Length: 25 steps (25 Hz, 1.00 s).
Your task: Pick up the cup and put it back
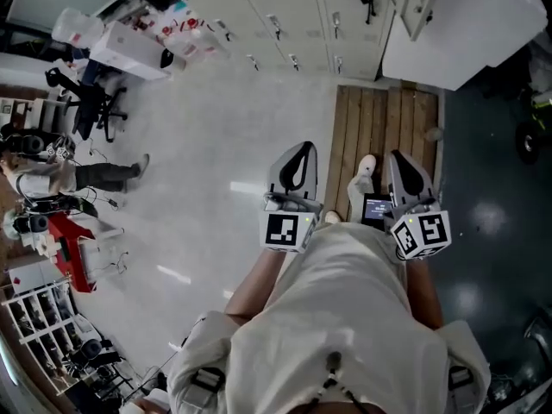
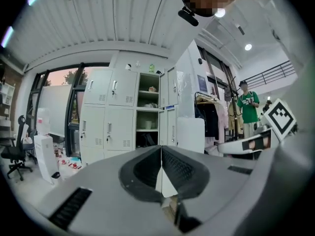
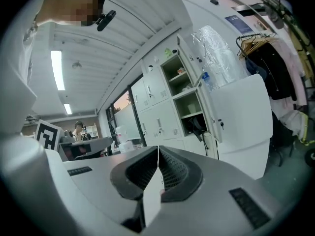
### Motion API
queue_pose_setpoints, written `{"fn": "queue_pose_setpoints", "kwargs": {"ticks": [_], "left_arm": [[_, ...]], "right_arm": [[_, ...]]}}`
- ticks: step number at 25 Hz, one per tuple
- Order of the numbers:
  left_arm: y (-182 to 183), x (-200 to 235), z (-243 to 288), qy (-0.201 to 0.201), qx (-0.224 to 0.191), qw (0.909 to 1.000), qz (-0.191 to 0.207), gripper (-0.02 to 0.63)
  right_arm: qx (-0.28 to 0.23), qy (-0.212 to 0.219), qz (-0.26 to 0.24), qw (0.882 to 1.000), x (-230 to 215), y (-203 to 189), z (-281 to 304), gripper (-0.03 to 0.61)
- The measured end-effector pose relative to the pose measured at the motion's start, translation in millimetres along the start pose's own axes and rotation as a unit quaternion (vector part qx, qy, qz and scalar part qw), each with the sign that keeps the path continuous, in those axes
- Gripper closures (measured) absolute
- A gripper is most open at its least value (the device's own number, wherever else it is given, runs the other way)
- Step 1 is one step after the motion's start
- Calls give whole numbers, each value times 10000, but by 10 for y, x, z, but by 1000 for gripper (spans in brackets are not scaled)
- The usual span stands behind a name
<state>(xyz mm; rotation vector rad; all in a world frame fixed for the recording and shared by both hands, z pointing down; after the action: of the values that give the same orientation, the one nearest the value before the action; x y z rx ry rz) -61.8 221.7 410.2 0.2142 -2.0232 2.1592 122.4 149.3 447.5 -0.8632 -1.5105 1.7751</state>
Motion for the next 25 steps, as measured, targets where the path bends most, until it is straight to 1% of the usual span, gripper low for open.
{"fn": "queue_pose_setpoints", "kwargs": {"ticks": [4,7,10,12,18,22,25], "left_arm": [[-141,-68,-556,-36,98,9999,-131,603],[-232,-266,-883,-209,62,9992,-333,603],[-294,-461,-1082,-369,46,9989,-293,603],[-324,-545,-1189,-398,50,9987,-303,603],[-499,-742,-1442,-211,137,9989,-392,603],[-463,-831,-1645,-141,246,9988,-389,603],[-393,-1047,-1831,-154,248,9979,-573,603]], "right_arm": [[31,33,-85,10000,499,-2,-462,552],[90,50,-260,9996,733,28,-833,552],[21,29,-361,9993,807,70,-1115,552],[10,87,-428,9990,856,88,-1234,552],[-27,377,-448,9983,947,61,-1464,552],[-33,434,-359,9984,1125,97,-1694,554],[-23,476,-329,9983,1208,104,-2021,554]]}}
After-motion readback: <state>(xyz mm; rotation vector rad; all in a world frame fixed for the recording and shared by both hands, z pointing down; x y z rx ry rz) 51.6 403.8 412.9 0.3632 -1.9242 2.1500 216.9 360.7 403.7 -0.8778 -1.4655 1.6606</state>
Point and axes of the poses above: the fingertips, and each gripper's own axes: z forward along the fingers, x to its left, y out of its top, the point moved 4 cm from there along -z, backward along the fingers, and after that the axes turned 13 degrees about -z, right-handed, at the moved point
